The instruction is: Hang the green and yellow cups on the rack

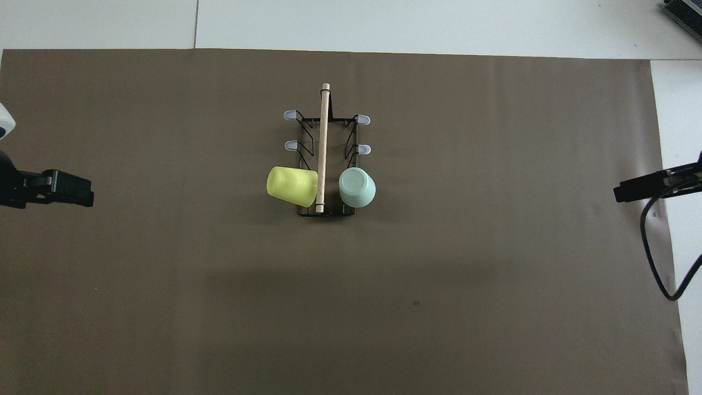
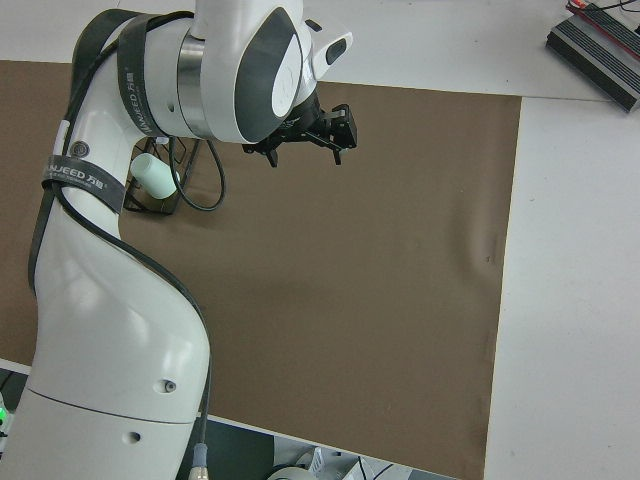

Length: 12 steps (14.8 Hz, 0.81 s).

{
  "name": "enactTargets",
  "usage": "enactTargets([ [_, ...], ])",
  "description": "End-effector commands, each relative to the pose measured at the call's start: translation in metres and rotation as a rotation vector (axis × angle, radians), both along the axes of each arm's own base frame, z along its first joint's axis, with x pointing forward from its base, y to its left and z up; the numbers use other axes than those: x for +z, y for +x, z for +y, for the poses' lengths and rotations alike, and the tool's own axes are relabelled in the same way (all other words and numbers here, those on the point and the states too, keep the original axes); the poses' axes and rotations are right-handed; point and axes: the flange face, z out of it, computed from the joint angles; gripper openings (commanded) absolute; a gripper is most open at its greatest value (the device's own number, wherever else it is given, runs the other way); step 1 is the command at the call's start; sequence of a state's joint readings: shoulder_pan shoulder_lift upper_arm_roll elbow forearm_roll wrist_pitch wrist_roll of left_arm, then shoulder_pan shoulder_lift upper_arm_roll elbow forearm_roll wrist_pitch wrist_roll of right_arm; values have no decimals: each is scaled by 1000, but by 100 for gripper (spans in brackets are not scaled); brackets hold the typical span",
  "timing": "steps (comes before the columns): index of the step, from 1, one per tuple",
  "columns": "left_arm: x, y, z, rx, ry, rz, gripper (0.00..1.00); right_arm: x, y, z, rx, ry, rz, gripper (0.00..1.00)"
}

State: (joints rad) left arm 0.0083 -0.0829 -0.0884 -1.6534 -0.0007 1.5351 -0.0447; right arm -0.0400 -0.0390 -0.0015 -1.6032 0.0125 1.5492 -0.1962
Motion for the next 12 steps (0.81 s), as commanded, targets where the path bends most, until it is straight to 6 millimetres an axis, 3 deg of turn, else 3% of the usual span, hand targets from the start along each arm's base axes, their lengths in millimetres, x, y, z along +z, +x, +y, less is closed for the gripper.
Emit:
enactTargets([
  [1,3,-3,13,24,-29,-6,100,2,-2,3,12,1,-15,100],
  [7,17,7,29,4,-12,-7,100,1,-2,5,17,1,-14,100],
  [8,13,9,25,-21,21,27,100,1,-3,5,17,1,-12,100],
  [9,14,15,4,-69,41,44,100,1,-3,5,17,1,-12,100],
  [12,13,20,2,-80,41,41,100,2,-3,5,18,1,-12,100],
])
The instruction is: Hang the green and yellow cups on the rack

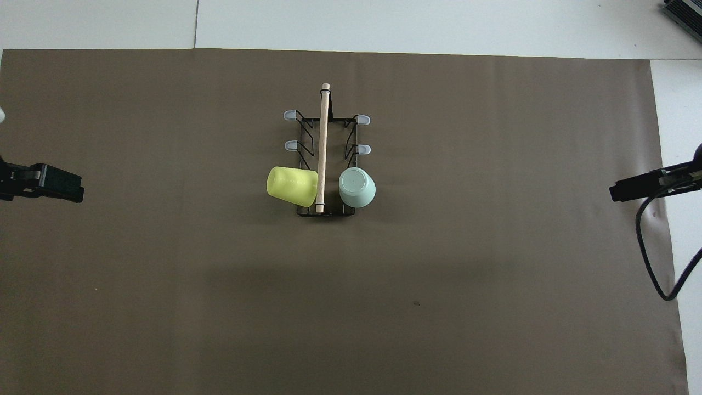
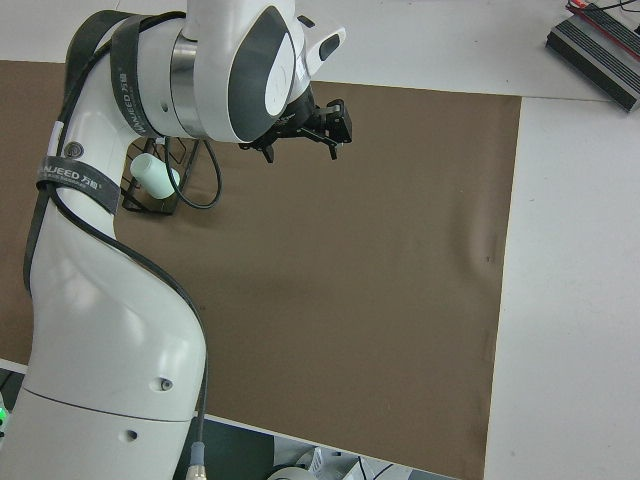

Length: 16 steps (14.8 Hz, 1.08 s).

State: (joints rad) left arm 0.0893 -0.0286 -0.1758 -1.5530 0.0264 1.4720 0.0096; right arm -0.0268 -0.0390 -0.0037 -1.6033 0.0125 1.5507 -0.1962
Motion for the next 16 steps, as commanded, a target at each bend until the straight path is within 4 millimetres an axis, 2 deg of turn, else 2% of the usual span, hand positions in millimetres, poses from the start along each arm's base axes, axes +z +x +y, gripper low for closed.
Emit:
enactTargets([
  [1,-2,8,1,-24,14,32,100,1,-3,-2,6,1,-9,100],
  [2,-2,9,8,-11,9,30,100,2,-3,-2,6,1,-11,100],
  [6,0,7,13,19,-41,27,100,2,-3,-2,4,2,-9,100],
  [7,3,7,24,30,-41,22,100,2,-3,-2,6,2,-11,100],
  [9,0,5,27,16,-33,30,100,2,-3,-2,6,2,-9,100],
  [11,0,6,25,9,-32,28,100,2,-3,-2,6,2,-9,100],
  [13,0,5,14,-15,-27,31,100,2,-3,-2,8,2,-9,100],
  [16,-1,5,14,-10,-17,29,100,2,-3,-6,3,2,-9,100],
])
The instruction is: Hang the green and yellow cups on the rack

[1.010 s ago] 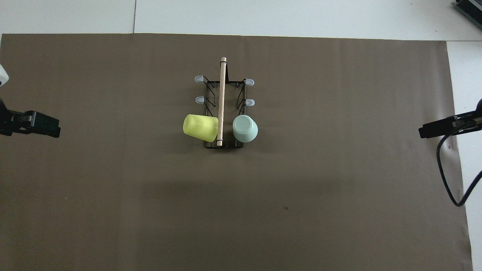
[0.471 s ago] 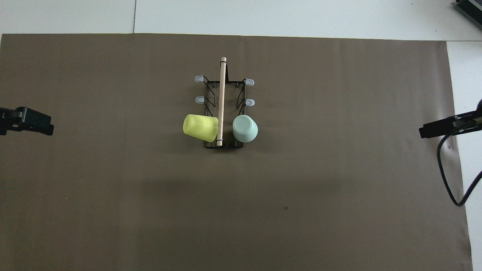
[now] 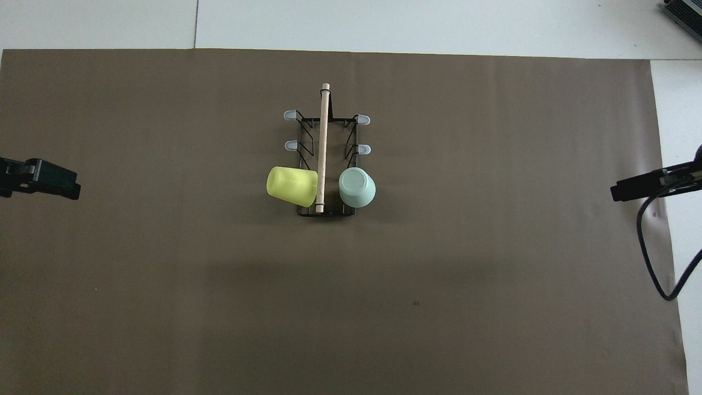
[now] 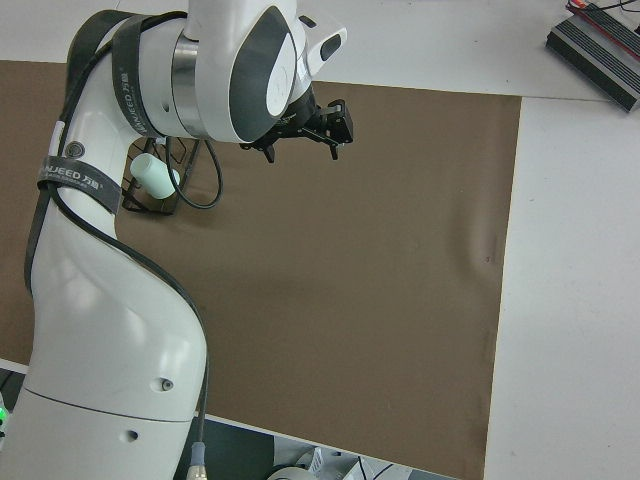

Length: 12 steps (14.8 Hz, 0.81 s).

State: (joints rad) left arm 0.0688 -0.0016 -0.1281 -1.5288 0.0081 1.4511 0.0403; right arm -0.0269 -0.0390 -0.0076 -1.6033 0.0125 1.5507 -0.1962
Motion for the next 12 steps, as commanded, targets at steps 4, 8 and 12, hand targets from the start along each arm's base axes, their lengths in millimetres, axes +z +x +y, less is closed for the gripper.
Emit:
enactTargets([
  [4,17,-5,1,-3,5,-35,100,2,-3,-3,8,2,-11,100],
  [8,-2,-23,-2,-4,12,-52,100,2,-3,-4,7,2,-9,100],
  [12,10,-21,1,1,1,-70,100,2,-3,-4,7,2,-9,100],
])
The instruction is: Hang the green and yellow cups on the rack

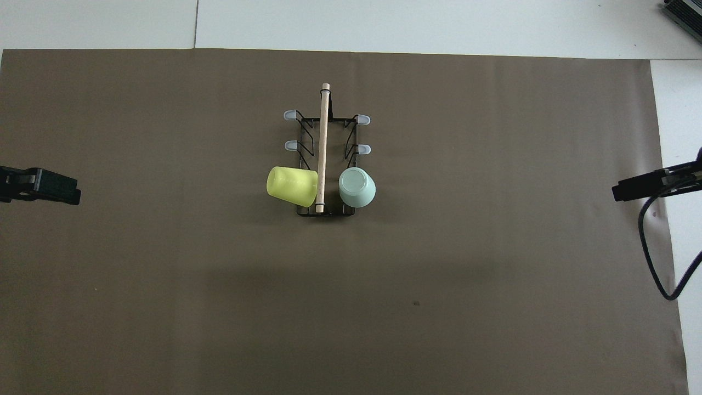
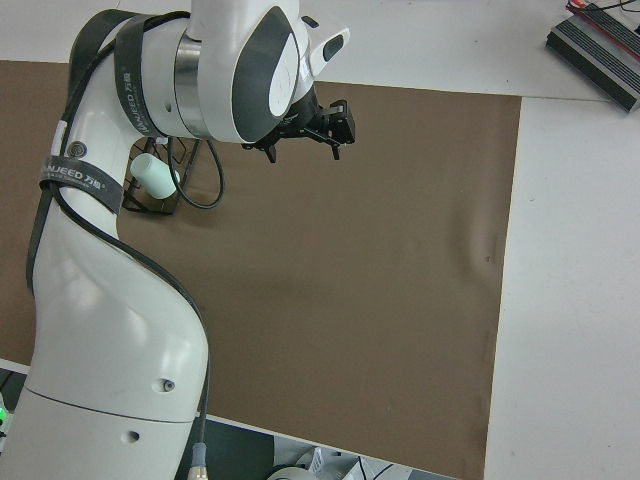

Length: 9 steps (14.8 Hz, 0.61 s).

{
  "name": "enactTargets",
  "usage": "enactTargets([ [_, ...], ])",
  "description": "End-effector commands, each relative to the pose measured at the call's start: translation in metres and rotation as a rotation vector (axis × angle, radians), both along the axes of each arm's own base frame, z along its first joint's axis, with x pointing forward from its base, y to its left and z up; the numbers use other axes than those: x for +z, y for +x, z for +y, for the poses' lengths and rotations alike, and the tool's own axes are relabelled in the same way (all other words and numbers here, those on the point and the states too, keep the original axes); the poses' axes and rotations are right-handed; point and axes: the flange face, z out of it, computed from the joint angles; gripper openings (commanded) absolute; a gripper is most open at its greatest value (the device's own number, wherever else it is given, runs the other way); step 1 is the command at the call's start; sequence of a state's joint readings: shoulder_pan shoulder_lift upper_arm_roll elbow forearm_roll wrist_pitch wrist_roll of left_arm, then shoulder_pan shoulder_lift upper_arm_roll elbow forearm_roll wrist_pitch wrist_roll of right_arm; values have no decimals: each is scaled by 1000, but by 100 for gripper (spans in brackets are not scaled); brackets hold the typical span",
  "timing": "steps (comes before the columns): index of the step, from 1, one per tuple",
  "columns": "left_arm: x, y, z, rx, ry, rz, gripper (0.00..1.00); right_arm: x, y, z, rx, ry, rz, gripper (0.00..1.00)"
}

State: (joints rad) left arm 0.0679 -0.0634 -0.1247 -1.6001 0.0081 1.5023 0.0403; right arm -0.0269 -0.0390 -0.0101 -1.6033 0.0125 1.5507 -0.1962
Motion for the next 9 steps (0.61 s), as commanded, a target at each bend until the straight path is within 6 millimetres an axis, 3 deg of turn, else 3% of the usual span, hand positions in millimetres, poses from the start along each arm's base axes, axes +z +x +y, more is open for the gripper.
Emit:
enactTargets([
  [1,6,-8,1,-3,-4,-25,100,2,-3,-1,11,2,-9,100],
  [9,15,-11,-4,-3,-36,-12,100,2,-3,-2,11,2,-9,100],
])
